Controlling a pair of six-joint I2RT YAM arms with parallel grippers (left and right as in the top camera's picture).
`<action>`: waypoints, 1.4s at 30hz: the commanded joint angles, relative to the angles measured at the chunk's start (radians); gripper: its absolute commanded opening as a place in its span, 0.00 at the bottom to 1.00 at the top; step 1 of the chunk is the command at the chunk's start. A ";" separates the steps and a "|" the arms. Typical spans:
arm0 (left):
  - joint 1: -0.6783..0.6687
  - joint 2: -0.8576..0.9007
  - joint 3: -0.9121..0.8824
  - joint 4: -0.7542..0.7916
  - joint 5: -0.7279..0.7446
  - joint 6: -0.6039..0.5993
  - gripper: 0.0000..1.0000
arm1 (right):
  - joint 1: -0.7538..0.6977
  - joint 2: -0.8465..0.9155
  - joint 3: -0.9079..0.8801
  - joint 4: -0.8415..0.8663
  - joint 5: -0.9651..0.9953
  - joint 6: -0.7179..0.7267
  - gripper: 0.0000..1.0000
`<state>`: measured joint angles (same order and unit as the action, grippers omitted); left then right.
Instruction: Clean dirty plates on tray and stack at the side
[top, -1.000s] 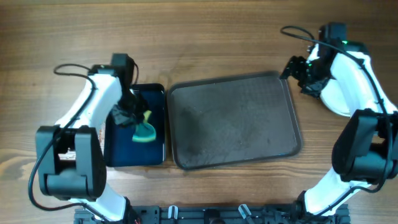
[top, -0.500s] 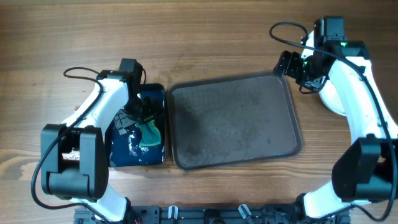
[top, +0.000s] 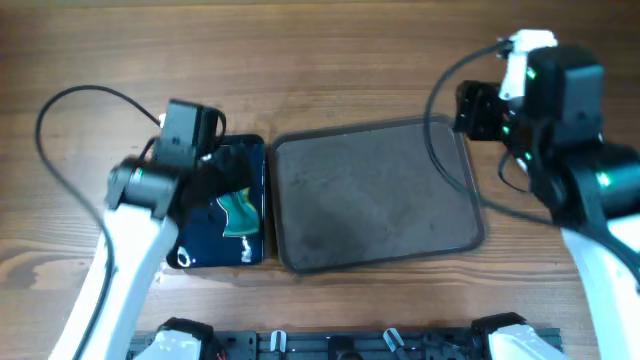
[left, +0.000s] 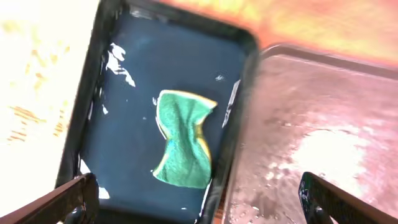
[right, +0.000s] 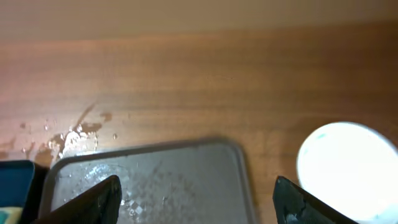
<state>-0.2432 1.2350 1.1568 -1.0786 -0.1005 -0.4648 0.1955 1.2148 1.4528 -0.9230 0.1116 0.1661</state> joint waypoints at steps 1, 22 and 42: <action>-0.116 -0.192 0.018 -0.039 -0.111 0.016 1.00 | 0.004 -0.121 0.007 -0.026 0.092 -0.021 0.78; -0.304 -0.409 0.018 -0.212 -0.129 0.015 1.00 | 0.003 -0.658 -0.014 -0.594 0.243 0.271 1.00; -0.304 -0.409 0.018 -0.213 -0.129 0.015 1.00 | 0.003 -0.658 -0.014 -0.634 0.145 0.368 1.00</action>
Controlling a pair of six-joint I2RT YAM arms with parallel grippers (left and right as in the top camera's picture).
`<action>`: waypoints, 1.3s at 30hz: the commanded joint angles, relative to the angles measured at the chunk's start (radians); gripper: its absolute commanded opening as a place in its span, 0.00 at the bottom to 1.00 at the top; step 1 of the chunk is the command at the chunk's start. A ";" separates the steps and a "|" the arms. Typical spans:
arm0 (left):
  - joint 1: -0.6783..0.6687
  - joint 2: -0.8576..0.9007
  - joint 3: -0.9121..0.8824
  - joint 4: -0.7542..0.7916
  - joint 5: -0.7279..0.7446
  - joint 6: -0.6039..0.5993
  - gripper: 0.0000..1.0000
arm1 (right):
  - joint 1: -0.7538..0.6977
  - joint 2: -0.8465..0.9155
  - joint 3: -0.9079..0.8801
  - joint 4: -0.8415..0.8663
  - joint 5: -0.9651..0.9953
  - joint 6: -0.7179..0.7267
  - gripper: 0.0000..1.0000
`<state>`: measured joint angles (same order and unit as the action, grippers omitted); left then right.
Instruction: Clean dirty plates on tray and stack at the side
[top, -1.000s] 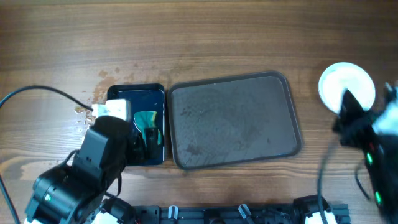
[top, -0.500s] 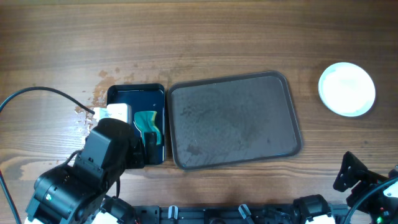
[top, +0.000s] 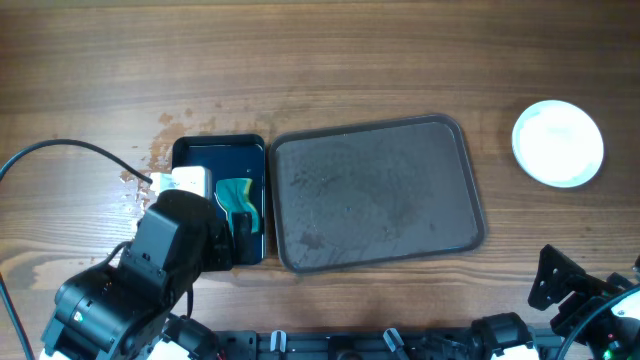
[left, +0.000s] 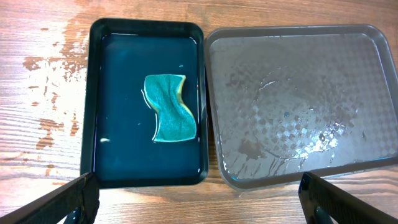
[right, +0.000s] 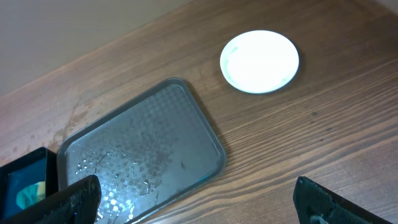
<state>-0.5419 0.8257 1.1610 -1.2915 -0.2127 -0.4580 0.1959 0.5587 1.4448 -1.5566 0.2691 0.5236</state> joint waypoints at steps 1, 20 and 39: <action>-0.005 0.000 0.014 0.000 -0.016 0.008 1.00 | 0.003 -0.002 -0.006 0.000 -0.012 0.010 1.00; -0.005 0.000 0.014 0.000 -0.016 0.008 1.00 | 0.003 -0.002 -0.006 -0.001 -0.012 0.011 1.00; 0.380 -0.115 -0.151 0.925 0.103 0.149 1.00 | 0.003 -0.002 -0.006 0.000 -0.012 0.011 1.00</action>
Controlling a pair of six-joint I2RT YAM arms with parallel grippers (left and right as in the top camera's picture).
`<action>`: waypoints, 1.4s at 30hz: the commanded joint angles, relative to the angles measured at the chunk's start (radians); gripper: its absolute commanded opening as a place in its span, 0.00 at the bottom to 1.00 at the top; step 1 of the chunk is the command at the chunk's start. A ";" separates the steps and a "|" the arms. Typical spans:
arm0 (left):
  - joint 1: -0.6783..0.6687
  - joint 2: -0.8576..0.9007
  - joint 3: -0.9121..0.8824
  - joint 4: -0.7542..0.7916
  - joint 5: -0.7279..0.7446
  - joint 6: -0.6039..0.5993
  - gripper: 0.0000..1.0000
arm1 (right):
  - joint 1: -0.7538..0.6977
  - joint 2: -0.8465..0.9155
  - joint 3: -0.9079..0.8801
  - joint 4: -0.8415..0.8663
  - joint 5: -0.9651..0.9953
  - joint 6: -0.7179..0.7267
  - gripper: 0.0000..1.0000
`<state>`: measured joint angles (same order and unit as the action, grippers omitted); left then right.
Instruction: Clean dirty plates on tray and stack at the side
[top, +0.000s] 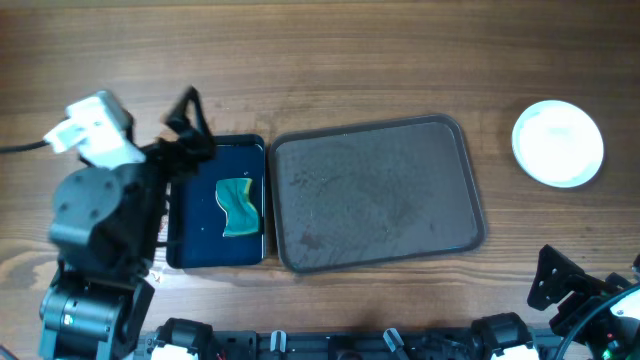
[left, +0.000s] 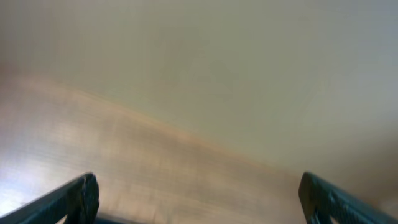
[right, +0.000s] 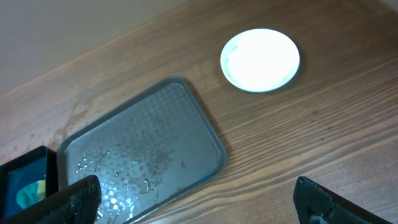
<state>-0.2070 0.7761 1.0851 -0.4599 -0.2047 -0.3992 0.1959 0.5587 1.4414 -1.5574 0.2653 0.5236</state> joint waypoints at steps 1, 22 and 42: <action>0.054 -0.096 -0.113 0.150 0.109 0.122 1.00 | 0.003 -0.002 -0.003 0.000 -0.008 0.011 1.00; 0.199 -0.695 -0.744 0.535 0.246 0.182 1.00 | 0.003 -0.002 -0.003 0.000 -0.008 0.011 1.00; 0.223 -0.772 -0.997 0.601 0.321 0.179 1.00 | 0.003 -0.002 -0.003 0.000 -0.008 0.011 1.00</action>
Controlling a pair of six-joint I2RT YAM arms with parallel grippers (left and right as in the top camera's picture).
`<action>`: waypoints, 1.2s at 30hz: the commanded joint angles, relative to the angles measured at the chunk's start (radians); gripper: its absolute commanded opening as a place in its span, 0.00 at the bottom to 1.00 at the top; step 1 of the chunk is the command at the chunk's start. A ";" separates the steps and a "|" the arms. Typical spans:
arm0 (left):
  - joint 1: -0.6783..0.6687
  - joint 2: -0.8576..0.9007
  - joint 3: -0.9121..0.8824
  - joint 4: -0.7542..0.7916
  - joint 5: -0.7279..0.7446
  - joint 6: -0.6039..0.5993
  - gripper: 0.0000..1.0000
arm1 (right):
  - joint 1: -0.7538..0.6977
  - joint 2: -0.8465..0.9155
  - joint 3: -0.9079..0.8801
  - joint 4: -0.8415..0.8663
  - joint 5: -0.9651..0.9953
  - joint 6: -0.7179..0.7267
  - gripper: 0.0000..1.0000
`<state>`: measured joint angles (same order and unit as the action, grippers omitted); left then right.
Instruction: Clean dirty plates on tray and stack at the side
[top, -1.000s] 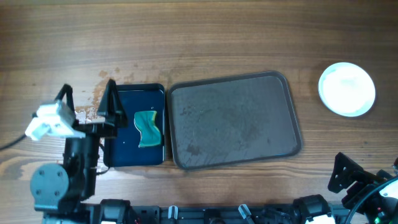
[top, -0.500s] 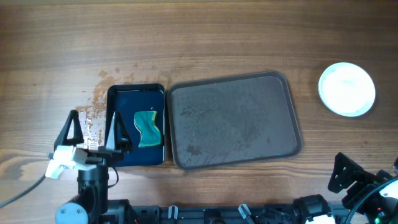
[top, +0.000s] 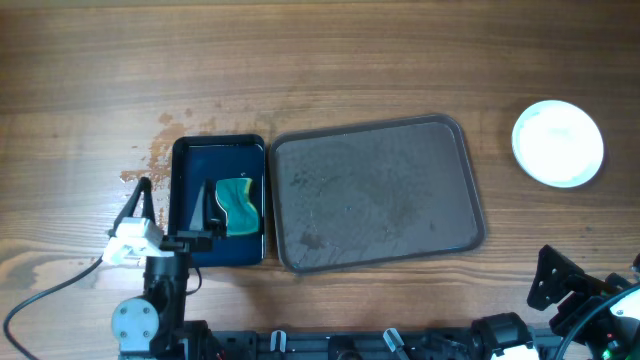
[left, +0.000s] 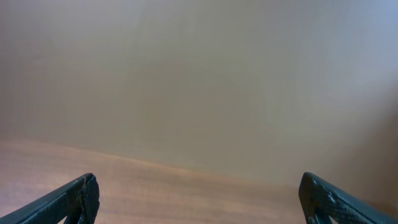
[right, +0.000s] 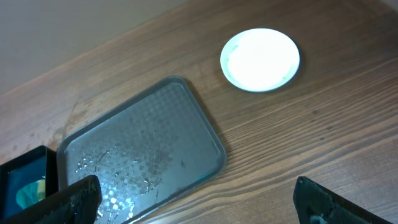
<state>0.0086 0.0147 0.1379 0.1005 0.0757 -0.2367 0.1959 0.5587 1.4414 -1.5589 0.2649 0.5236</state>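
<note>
The grey tray (top: 375, 190) lies mid-table, wet and with no plates on it (right: 140, 155). A white plate (top: 557, 143) sits on the wood to its right, also in the right wrist view (right: 260, 60). A green sponge (top: 235, 205) lies in the dark water basin (top: 185, 165) left of the tray. My left gripper (top: 170, 210) stands open at the front left, its tips over the basin's near side. Its camera shows only wall and a strip of wood between the fingers (left: 74, 199). My right gripper (top: 560, 285) is open at the front right corner, holding nothing (right: 196, 199).
Water is splashed on the wood left of the basin (top: 150, 160). The arms' mounting rail (top: 340, 342) runs along the front edge. A pale wall (left: 199, 74) rises beyond the far side of the table.
My left arm stood tall over the wood left of the basin. It is now folded low at the front left edge. The right arm, plate, tray and sponge have not moved.
First my open left gripper hung over the basin with the sponge in it, and my right arm was at the tray's far right corner. Then the right arm was back at the front right, with the plate in view beside the tray. The left arm has since drawn back.
</note>
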 joint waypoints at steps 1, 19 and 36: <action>0.008 -0.011 -0.065 0.061 0.041 0.010 1.00 | 0.003 -0.002 -0.003 0.002 -0.008 0.011 1.00; 0.007 -0.011 -0.132 -0.170 0.047 -0.061 1.00 | 0.003 -0.002 -0.003 0.002 -0.008 0.010 1.00; 0.007 -0.010 -0.132 -0.168 0.047 -0.063 1.00 | 0.003 -0.002 -0.003 0.002 -0.008 0.011 1.00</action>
<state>0.0086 0.0135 0.0078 -0.0601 0.1070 -0.2909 0.1959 0.5587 1.4414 -1.5593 0.2646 0.5236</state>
